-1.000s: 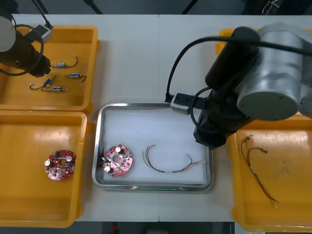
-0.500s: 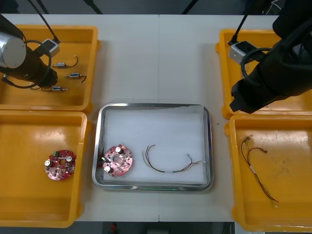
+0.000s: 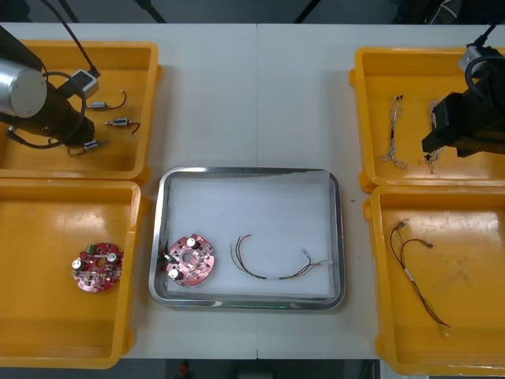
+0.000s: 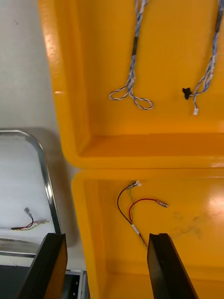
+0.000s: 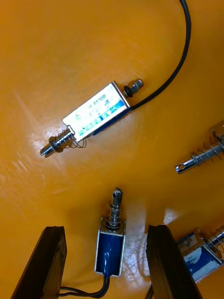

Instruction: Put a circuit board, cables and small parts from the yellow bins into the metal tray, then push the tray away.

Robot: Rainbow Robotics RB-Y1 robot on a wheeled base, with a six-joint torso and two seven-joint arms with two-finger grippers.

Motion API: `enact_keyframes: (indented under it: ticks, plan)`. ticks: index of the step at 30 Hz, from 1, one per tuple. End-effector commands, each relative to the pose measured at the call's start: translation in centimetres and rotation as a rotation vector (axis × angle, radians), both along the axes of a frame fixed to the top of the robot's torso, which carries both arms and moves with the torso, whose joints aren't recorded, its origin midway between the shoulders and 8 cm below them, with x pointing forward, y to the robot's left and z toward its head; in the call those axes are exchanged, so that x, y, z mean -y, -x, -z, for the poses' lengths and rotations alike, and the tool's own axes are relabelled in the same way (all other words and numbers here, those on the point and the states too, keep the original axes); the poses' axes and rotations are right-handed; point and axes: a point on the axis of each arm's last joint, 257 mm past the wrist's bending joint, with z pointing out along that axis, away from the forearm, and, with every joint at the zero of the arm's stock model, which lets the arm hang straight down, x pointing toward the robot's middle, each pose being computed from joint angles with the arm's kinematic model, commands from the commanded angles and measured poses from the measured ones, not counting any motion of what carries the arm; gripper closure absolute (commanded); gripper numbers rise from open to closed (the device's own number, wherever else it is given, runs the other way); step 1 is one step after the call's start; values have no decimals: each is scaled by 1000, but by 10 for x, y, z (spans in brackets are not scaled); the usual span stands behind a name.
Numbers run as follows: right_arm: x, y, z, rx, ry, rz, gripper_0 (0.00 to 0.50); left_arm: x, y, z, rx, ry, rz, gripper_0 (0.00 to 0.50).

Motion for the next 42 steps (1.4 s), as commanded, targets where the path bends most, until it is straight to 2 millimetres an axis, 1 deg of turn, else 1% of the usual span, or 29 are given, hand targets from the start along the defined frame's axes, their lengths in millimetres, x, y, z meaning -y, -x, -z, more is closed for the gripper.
enact_keyframes:
  ticks: [1, 2, 4, 6, 8, 9, 10, 11, 12, 13, 14, 16, 19, 23, 25, 26, 28, 31, 33, 35, 36, 39, 42]
  plan:
    - [42, -14, -21, 28, -2, 151, 0, 12, -12, -15, 22, -71, 96, 0]
    - [44, -15, -21, 24, -5, 157, 0, 12, -12, -15, 21, -74, 96, 0]
    - [55, -21, -25, 16, -9, 187, 0, 13, -13, -16, 22, -73, 98, 0]
    - [61, -26, -26, 6, -15, 201, 0, 12, -12, -14, 19, -77, 100, 0]
    - [71, -32, -29, 1, -5, 195, 0, 10, -12, -14, 18, -78, 96, 0]
    - [77, -36, -30, -3, 5, 189, 0, 9, -12, -13, 17, -79, 95, 8]
    - [82, -39, -30, -11, 13, 181, 0, 9, -11, -13, 16, -82, 97, 104]
    - [85, -46, -31, -6, 16, 172, 0, 9, -11, -13, 15, -83, 99, 218]
    - [87, -49, -32, -2, 19, 170, 0, 10, -12, -12, 15, -82, 100, 280]
    - [90, -55, -31, 0, 30, 158, 0, 9, -12, -14, 17, -83, 99, 384]
    - [95, -60, -30, 2, 45, 153, 0, 10, -12, -12, 15, -82, 100, 457]
    - [100, -70, -27, 11, 72, 144, 0, 9, -12, -13, 16, -81, 98, 500]
    - [105, -84, -24, 29, 98, 133, 0, 10, -12, -13, 19, -79, 100, 500]
    - [106, -108, -17, 64, 107, 114, 0, 11, -14, -14, 26, -76, 102, 500]
    - [110, -119, -13, 86, 114, 105, 0, 12, -16, -18, 35, -75, 104, 500]
    - [111, -122, -12, 90, 113, 103, 0, 12, -17, -21, 39, -76, 104, 500]
    - [112, -132, -5, 108, 116, 88, 0, 10, -21, -36, 56, -82, 103, 500]
    - [117, -141, 2, 126, 124, 75, 0, 8, -23, -59, 59, -77, 90, 500]
    - [120, -149, 7, 145, 134, 59, 0, 3, -23, -80, 60, -60, 65, 500]
    - [123, -153, 13, 152, 140, 54, 0, 0, -21, -90, 59, -42, 47, 500]
    - [122, -157, 14, 162, 143, 47, 0, -3, -21, -100, 68, -26, 34, 500]
    - [121, -166, 21, 178, 133, 55, 0, -9, -16, -115, 66, 15, 5, 500]
    - [117, -174, 29, 185, 136, 56, 0, -9, -10, -122, 50, 60, -17, 500]
